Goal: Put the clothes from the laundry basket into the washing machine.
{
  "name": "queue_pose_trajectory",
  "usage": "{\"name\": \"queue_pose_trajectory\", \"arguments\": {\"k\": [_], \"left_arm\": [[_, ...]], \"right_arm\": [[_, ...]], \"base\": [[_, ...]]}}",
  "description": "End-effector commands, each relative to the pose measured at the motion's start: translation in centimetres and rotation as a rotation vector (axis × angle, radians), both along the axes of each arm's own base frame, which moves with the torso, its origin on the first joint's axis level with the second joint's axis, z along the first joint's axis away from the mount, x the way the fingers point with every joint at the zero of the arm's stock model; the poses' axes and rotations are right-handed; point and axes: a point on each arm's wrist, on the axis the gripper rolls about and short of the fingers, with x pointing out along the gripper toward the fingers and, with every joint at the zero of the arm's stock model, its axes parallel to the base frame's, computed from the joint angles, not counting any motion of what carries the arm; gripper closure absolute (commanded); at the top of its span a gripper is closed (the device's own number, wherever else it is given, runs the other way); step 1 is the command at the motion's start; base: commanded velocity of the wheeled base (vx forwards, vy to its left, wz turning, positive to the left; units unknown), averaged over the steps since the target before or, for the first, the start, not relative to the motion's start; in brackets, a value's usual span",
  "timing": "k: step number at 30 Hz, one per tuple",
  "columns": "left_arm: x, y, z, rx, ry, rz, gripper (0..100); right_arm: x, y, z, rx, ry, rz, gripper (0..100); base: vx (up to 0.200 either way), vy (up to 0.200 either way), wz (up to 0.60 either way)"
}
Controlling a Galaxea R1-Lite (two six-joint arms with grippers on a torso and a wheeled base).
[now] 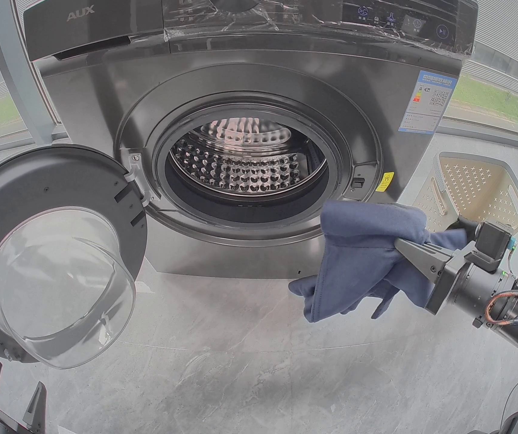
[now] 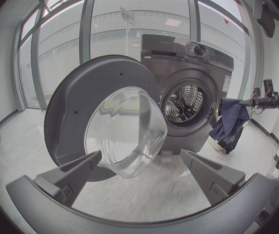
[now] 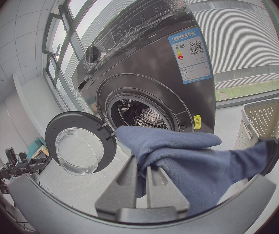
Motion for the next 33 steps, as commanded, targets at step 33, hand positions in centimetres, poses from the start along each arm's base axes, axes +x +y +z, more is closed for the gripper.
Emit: {"name": "queue_pose_trajectory", "arguments": {"k": [33], "left_arm": [[0.0,0.0,-0.5,0.060,-0.001,-0.006,0]], "right_arm": [[2.6,6.5,0.2,0.132,-0.001,0.063,100]], "base": [[0.000,0.000,0.00]]}}
